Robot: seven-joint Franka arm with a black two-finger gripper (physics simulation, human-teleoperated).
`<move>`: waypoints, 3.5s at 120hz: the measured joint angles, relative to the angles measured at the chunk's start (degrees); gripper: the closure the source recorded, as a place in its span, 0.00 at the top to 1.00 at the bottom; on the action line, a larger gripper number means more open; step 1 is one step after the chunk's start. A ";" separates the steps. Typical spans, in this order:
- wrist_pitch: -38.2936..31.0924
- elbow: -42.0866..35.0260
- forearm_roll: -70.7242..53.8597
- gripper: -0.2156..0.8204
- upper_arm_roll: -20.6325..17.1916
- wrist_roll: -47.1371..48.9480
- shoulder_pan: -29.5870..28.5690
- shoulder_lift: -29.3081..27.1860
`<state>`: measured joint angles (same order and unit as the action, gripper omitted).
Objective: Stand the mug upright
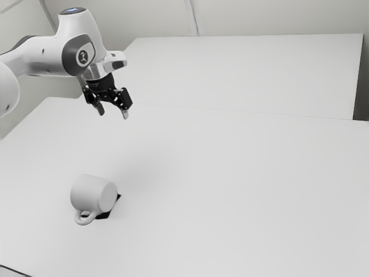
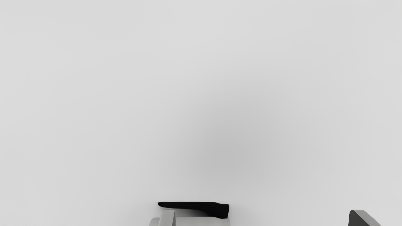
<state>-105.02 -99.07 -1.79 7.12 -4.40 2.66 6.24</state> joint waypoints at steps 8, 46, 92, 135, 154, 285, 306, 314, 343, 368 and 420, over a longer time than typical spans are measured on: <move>-0.04 -0.03 0.28 0.79 0.00 -0.07 0.09 -0.16; 4.71 -9.30 13.45 0.79 10.33 -9.34 -6.23 0.06; 15.07 -13.22 21.98 0.79 20.34 -17.24 -3.43 5.74; 21.07 -14.87 30.89 0.79 29.19 -18.98 -1.58 9.04; 22.69 -15.09 33.23 0.79 29.34 -19.04 -1.29 9.49; 18.38 -18.56 31.45 0.09 28.51 -10.17 5.14 2.22; 14.26 -18.16 26.26 0.08 25.10 -4.71 5.77 0.79; 11.98 -17.48 23.90 0.07 23.29 -1.97 6.12 0.40; 3.16 -16.94 12.43 0.05 19.11 12.05 9.72 -0.96; -0.44 -18.77 8.77 0.04 17.50 25.20 10.43 -1.18; -6.74 -23.15 8.57 0.04 14.74 44.02 11.13 -0.59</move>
<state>-111.76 -122.23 6.78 21.86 39.62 13.79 5.65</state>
